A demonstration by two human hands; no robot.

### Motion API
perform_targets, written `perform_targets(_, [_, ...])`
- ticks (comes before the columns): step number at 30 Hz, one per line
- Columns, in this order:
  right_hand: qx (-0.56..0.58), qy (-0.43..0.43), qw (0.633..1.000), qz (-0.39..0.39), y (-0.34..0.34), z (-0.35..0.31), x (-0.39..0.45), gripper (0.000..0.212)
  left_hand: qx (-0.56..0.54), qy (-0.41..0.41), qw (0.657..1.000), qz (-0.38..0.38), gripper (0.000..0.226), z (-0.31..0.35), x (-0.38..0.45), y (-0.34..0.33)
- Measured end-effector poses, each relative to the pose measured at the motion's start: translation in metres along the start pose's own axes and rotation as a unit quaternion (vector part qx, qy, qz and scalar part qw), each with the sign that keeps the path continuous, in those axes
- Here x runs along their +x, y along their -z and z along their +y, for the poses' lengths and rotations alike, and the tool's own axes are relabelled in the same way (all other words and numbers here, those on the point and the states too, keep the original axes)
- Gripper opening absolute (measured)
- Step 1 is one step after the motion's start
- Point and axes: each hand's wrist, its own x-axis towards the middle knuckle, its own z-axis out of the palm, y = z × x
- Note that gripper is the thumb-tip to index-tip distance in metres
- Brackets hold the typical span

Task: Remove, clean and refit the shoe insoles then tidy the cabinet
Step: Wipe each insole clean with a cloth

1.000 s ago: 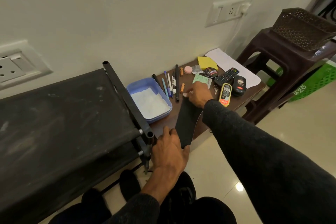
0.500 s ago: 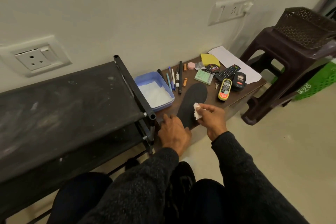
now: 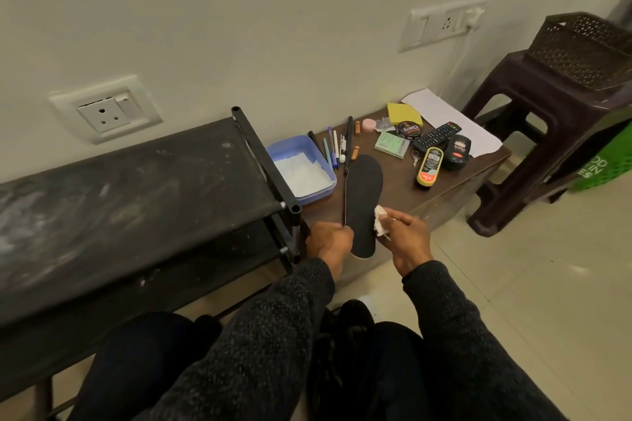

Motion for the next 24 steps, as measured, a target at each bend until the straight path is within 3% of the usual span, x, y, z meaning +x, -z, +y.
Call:
perform_targets(2, [0.001,-0.005,1.000,0.001,0.003,0.001,0.004,0.014,-0.021,-0.021,1.000,-0.008,0.011,0.006,-0.012,0.009])
perform_targets(6, [-0.013,0.017,0.999,0.044,0.004,0.000,0.015,0.016,0.002,-0.074,0.997,-0.020,0.035,0.002,-0.024,0.021])
perform_targets(13, [-0.143,0.066,0.985,0.071,-0.014,-0.005,0.031,0.007,0.005,-0.110,0.994,-0.010,0.011,-0.009,-0.043,0.054])
perform_targets(19, [-0.280,0.125,0.951,0.029,-0.027,-0.006,0.019,0.020,-0.048,-0.098,0.993,-0.042,0.009,-0.039,-0.076,0.082])
perform_targets(24, [-0.344,0.151,0.927,-0.010,-0.028,-0.006,0.006,0.049,-0.113,-0.073,0.989,-0.057,0.013,-0.065,-0.113,0.109])
